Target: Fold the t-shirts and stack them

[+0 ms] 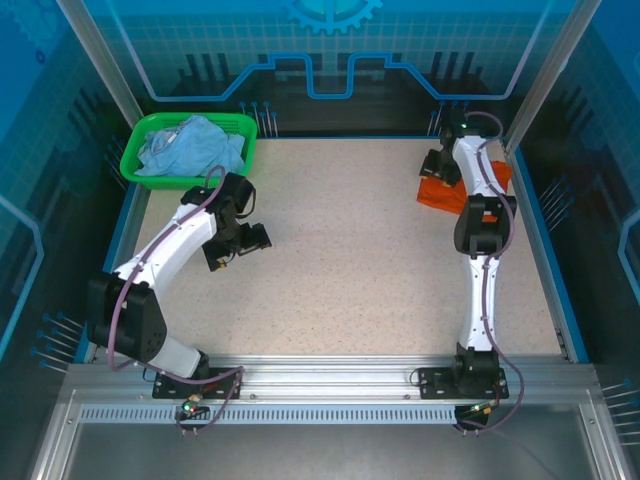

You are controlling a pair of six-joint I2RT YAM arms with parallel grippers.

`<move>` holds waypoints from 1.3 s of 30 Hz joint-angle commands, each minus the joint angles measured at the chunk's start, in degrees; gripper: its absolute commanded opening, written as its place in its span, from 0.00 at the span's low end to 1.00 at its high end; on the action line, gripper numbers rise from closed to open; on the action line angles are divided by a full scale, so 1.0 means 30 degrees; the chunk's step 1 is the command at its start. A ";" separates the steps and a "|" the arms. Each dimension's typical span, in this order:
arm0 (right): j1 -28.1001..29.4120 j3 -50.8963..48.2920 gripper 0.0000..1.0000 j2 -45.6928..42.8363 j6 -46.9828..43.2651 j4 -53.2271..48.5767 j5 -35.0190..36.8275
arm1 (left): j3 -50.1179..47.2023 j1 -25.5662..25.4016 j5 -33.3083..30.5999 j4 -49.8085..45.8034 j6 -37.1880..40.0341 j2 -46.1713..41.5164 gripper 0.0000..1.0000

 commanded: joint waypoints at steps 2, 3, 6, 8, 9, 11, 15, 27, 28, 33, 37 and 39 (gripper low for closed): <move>0.0503 -0.1429 0.54 0.0967 -0.0803 -0.0982 -0.0609 | 0.0279 0.0211 0.0382 -0.0576 0.0381 0.0060 0.99; 0.0487 -0.2298 0.54 0.0692 -0.1098 -0.0774 -0.0718 | 0.0283 0.0211 0.0410 -0.0556 0.0382 0.0097 0.99; 0.0476 -0.4734 0.54 -0.0079 -0.1817 -0.0342 -0.0378 | 0.0219 0.0211 0.0452 -0.0509 0.0374 0.0147 0.99; 0.0423 -0.6423 0.51 -0.0944 -0.2609 0.0413 -0.0843 | 0.0251 0.0211 0.0526 -0.0480 0.0348 0.0187 0.99; 0.0419 -0.7187 0.51 -0.1420 -0.2777 0.0735 -0.0884 | 0.0252 0.0211 0.0531 -0.0443 0.0345 0.0206 0.99; 0.0369 -0.7898 0.52 -0.2000 -0.2941 0.0648 -0.0013 | 0.0310 0.0211 0.0593 -0.0411 0.0376 0.0289 0.99; -0.0270 -0.8863 0.52 -0.2726 -0.3127 -0.0007 0.0937 | 0.0325 0.0211 0.0738 -0.0376 0.0371 0.0423 0.99; -0.1293 -0.7818 0.62 -0.3579 -0.2373 0.0213 -0.0176 | 0.0375 0.0186 0.1007 -0.0171 0.0464 0.0474 0.99; -0.1105 -0.8017 0.64 -0.3844 -0.2341 0.0420 -0.0305 | 0.0349 0.0182 0.1000 -0.0171 0.0446 0.0357 0.99; -0.0333 -0.7863 0.66 -0.4124 -0.1981 0.0408 -0.1274 | -0.0166 0.0182 0.0738 -0.0171 0.0459 -0.0840 0.99; 0.0169 -0.7871 0.68 -0.4900 -0.0963 0.0557 -0.2254 | -0.0689 0.0179 0.0593 -0.0317 0.0521 -0.2233 0.99; 0.0271 -0.7896 0.68 -0.5282 -0.0243 0.0499 -0.2549 | -0.0963 0.0153 0.0610 -0.0491 0.0630 -0.2969 0.99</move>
